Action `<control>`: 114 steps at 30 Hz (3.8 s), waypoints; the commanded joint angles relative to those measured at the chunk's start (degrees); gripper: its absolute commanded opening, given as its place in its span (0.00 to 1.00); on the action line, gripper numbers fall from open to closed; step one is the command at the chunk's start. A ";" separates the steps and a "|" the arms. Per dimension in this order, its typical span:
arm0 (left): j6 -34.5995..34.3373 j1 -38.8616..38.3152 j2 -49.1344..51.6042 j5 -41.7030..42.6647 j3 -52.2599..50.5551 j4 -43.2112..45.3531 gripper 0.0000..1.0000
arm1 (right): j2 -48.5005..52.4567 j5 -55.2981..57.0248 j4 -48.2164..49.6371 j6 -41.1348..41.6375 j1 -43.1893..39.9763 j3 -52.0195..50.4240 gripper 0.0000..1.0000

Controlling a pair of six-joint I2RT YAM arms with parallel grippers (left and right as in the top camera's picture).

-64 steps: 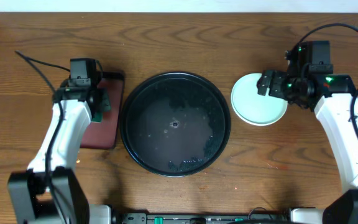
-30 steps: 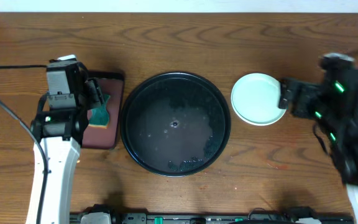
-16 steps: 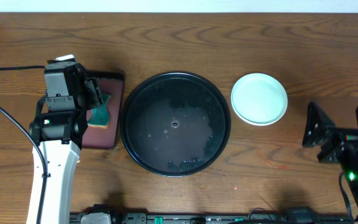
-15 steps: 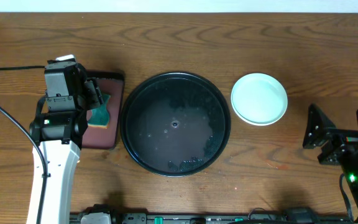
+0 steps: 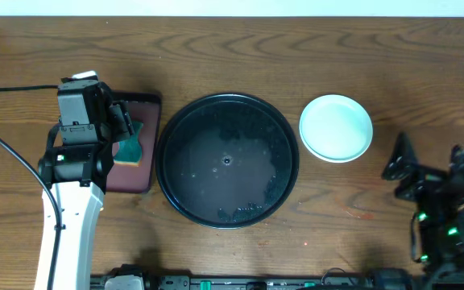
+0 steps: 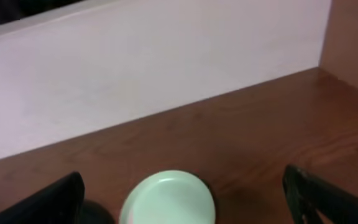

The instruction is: Clean dirty plates on tray and stack at the side

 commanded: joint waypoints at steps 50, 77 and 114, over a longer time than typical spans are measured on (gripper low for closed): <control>-0.26 0.09 -1.84 -0.76 0.22 -1.51 0.75 | -23.67 -4.57 22.01 1.84 -1.81 -40.11 0.99; -0.26 -2.89 -62.12 7.17 -61.33 37.70 0.75 | -23.67 -4.57 22.01 1.84 -1.81 -40.11 0.99; 0.15 -2.93 -67.10 6.12 -61.46 30.16 0.76 | -23.67 -4.57 22.01 1.84 -1.81 -40.11 0.99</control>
